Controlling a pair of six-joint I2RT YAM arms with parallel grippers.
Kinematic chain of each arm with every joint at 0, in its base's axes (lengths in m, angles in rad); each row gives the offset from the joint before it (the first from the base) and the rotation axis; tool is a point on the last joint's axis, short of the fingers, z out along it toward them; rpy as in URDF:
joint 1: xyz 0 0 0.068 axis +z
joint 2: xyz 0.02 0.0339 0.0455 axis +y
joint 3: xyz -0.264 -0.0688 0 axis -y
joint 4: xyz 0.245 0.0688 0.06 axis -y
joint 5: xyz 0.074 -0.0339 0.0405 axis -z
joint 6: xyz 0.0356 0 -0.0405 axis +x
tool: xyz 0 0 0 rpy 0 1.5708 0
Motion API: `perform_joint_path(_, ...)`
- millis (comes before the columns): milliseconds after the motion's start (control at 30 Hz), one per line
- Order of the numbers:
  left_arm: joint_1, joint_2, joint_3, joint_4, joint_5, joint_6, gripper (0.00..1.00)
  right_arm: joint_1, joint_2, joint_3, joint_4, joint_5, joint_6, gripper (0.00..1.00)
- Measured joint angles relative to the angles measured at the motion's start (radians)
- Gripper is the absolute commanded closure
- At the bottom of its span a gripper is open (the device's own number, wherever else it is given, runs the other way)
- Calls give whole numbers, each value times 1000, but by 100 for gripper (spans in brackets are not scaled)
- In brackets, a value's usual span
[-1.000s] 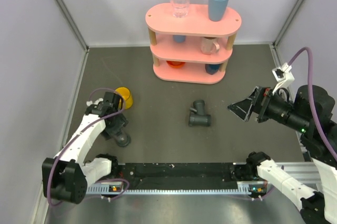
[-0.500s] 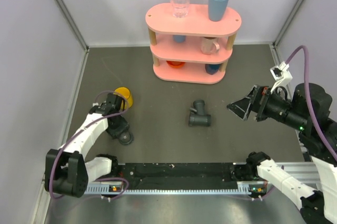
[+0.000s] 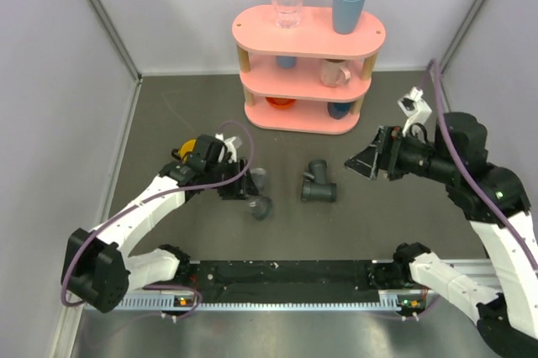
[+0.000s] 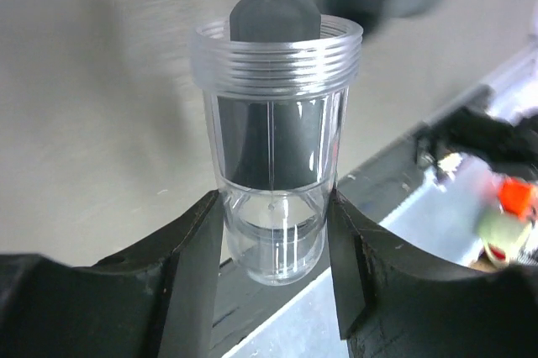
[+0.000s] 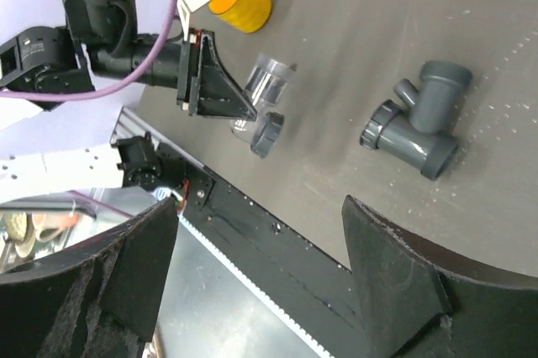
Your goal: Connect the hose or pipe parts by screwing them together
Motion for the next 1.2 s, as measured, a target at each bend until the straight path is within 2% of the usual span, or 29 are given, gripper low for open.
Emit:
perform_joint_path(100, -59, -11, 24, 90, 135, 29, 100, 0, 76, 2, 43, -75, -46, 38)
perform_joint_path(167, -100, -5, 46, 133, 230, 47, 100, 0, 130, 3, 61, -130, -75, 44)
perform_joint_path(333, -194, 42, 94, 221, 410, 67, 100, 2, 260, 4, 102, -267, -100, 45)
perform_joint_path(467, -237, 63, 97, 279, 502, 56, 100, 27, 294, -21, 131, -360, -100, 46)
perform_joint_path(700, -256, 73, 118, 335, 595, 39, 100, 126, 296, -121, 143, -454, -103, 46)
perform_joint_path(1200, -263, 110, 132, 348, 685, 44, 100, 129, 322, -141, 143, -476, -131, 44)
